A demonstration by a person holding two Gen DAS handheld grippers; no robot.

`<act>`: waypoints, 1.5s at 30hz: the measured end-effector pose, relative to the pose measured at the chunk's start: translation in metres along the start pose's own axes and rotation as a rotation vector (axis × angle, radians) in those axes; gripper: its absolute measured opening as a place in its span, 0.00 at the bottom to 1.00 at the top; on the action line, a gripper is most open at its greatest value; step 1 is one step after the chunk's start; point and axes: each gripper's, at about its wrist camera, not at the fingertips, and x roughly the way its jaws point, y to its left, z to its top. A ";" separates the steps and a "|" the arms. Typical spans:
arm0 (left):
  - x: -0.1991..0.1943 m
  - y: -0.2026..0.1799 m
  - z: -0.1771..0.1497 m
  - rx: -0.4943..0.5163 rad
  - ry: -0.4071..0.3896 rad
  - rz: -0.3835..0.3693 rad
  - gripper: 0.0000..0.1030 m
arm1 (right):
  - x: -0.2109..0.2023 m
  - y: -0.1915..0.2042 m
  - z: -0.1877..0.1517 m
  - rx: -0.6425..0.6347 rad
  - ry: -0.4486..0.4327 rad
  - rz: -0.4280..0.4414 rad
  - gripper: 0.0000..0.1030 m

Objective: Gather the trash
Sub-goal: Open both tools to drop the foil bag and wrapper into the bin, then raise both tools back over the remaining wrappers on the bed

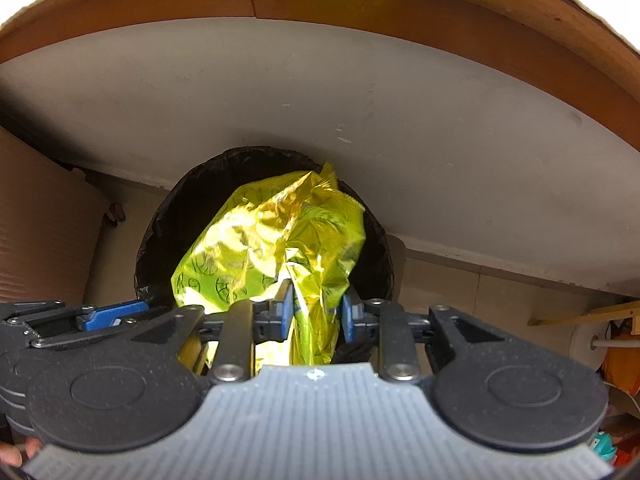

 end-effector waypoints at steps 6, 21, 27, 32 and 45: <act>-0.003 -0.002 -0.002 0.006 -0.012 -0.001 0.42 | -0.002 0.000 0.000 0.002 -0.014 -0.002 0.52; -0.042 -0.009 0.007 0.022 -0.071 0.033 0.53 | -0.029 -0.002 0.001 0.049 -0.078 0.010 0.57; -0.074 -0.016 0.014 0.037 -0.113 0.055 0.60 | -0.055 -0.008 0.002 0.075 -0.116 0.026 0.59; -0.124 -0.024 0.024 0.057 -0.196 0.048 0.69 | -0.102 -0.019 0.006 0.103 -0.184 0.040 0.64; -0.233 -0.081 0.113 0.175 -0.473 -0.017 0.85 | -0.229 -0.077 0.057 0.217 -0.467 -0.029 0.72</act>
